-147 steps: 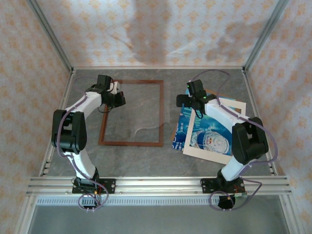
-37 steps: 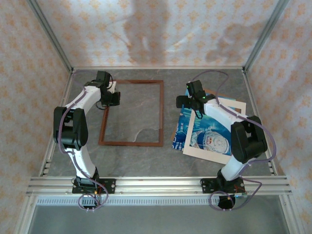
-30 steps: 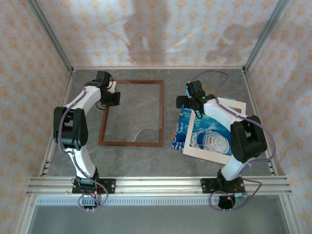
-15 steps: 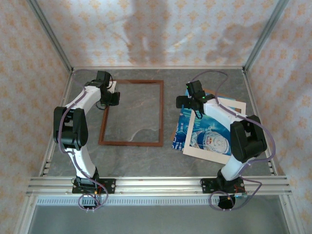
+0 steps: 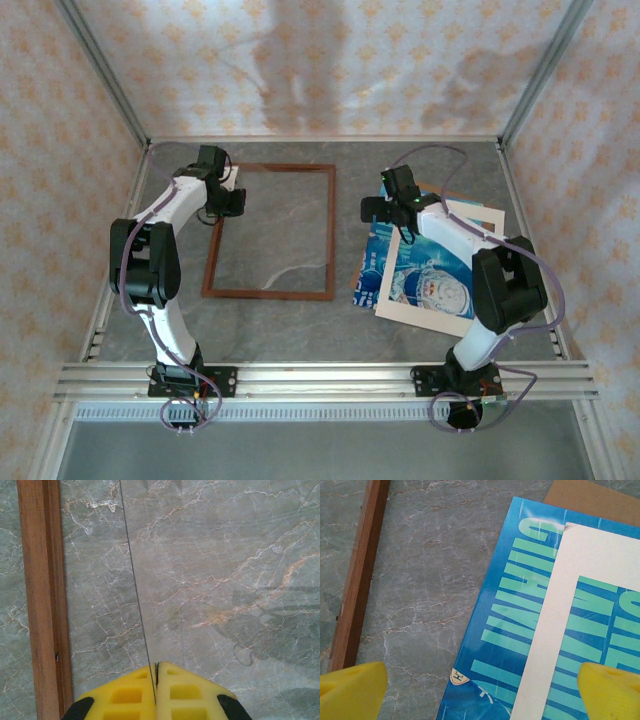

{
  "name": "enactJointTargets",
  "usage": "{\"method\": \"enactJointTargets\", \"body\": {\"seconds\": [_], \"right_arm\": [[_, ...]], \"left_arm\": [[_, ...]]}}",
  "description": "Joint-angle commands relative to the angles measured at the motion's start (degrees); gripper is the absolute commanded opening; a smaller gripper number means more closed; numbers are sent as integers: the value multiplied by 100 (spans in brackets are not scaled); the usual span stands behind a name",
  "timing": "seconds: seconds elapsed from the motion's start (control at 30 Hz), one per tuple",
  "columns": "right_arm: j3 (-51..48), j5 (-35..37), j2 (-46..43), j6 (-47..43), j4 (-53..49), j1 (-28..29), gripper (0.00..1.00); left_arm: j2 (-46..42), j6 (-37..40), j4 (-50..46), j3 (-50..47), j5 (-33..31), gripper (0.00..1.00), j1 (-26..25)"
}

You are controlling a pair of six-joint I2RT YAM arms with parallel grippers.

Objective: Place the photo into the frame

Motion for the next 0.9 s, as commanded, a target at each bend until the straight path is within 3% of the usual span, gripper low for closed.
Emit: {"method": "enactJointTargets", "body": {"seconds": [0.0,0.87], "right_arm": [[173,142,8,-63,-97,27,97],[164,168,42,-73,-107,31,97]], "left_arm": [[-152,174,71,-46,-308,0,91],[-5,10,144,-133,-51,0,145]]}}
